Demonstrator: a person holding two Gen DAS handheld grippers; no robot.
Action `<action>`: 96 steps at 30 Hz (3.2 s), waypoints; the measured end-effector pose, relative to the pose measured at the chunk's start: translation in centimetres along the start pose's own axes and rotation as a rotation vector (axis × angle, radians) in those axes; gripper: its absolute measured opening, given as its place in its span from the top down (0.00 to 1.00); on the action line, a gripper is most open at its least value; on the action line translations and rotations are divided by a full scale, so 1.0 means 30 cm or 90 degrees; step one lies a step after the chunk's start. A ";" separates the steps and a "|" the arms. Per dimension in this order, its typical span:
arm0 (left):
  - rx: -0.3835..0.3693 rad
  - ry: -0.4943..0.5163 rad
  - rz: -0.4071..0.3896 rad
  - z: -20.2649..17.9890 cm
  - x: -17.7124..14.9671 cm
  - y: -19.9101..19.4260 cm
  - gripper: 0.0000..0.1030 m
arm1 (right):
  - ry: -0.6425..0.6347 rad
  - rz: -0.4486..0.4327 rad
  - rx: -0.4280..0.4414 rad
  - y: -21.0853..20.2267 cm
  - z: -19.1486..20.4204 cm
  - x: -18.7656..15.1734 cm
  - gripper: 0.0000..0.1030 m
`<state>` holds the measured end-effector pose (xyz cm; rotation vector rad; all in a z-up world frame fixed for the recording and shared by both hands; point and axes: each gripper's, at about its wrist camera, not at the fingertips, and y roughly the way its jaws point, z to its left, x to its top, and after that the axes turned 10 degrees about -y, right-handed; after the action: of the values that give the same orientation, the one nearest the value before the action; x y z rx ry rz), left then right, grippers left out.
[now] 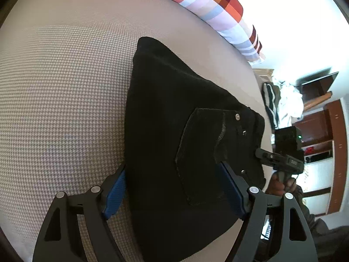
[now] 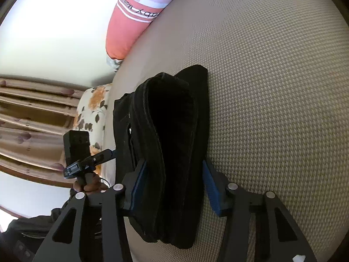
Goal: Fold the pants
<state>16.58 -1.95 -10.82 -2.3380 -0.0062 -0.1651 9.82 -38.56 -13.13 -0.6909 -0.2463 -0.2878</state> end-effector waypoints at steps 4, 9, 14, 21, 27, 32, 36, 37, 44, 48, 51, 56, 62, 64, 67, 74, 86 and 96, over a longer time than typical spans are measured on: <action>-0.024 0.004 0.006 -0.002 0.020 0.009 0.24 | 0.006 0.004 0.025 0.023 -0.018 0.014 0.61; -0.042 0.008 0.004 -0.023 0.043 0.033 0.24 | -0.005 0.011 0.030 0.057 -0.005 0.036 0.64; -0.002 0.026 -0.031 -0.023 0.018 0.021 0.41 | -0.005 -0.007 0.022 0.069 0.008 0.036 0.66; 0.079 0.037 -0.075 -0.035 -0.015 0.012 0.62 | 0.012 -0.028 0.001 0.059 0.002 0.010 0.68; 0.152 0.066 -0.108 -0.074 -0.044 0.029 0.62 | 0.035 -0.033 -0.008 0.078 0.016 0.015 0.68; 0.167 0.051 -0.115 -0.074 -0.049 0.024 0.65 | 0.038 -0.049 -0.053 0.088 0.056 0.016 0.67; 0.193 0.060 -0.131 -0.095 -0.065 0.022 0.70 | 0.014 -0.061 -0.108 0.089 0.108 0.013 0.67; 0.197 0.062 -0.133 -0.098 -0.068 0.019 0.72 | 0.014 -0.064 -0.115 0.088 0.118 0.013 0.68; 0.203 0.073 -0.155 -0.124 -0.091 -0.009 0.80 | 0.005 -0.084 -0.156 0.068 0.192 0.011 0.75; 0.211 0.102 -0.171 -0.157 -0.112 -0.024 0.82 | -0.004 -0.088 -0.156 0.059 0.244 0.010 0.76; 0.203 0.106 -0.180 -0.170 -0.126 -0.046 0.82 | -0.012 -0.086 -0.157 0.060 0.279 0.004 0.77; 0.208 0.113 -0.196 -0.176 -0.153 -0.091 0.82 | -0.032 -0.083 -0.149 0.060 0.338 -0.009 0.78; 0.202 0.103 -0.208 -0.156 -0.160 -0.127 0.82 | -0.046 -0.077 -0.140 0.092 0.377 -0.013 0.79; 0.202 0.101 -0.212 -0.151 -0.163 -0.137 0.82 | -0.045 -0.078 -0.137 0.104 0.385 -0.012 0.79; 0.197 0.103 -0.222 -0.148 -0.166 -0.154 0.82 | -0.048 -0.079 -0.130 0.115 0.395 -0.007 0.79; 0.193 0.105 -0.238 -0.159 -0.113 -0.177 0.82 | -0.051 -0.092 -0.117 0.117 0.402 0.040 0.80; 0.188 0.101 -0.286 -0.184 0.153 -0.221 0.82 | -0.068 -0.116 -0.111 0.167 0.411 0.294 0.80; 0.199 0.081 -0.306 -0.137 0.411 -0.193 0.82 | -0.103 -0.118 -0.149 0.268 0.416 0.523 0.80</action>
<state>28.02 -1.41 -2.35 -1.9730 -0.4981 -0.5125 25.60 -27.29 -3.61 -0.9267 -0.4365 -0.4428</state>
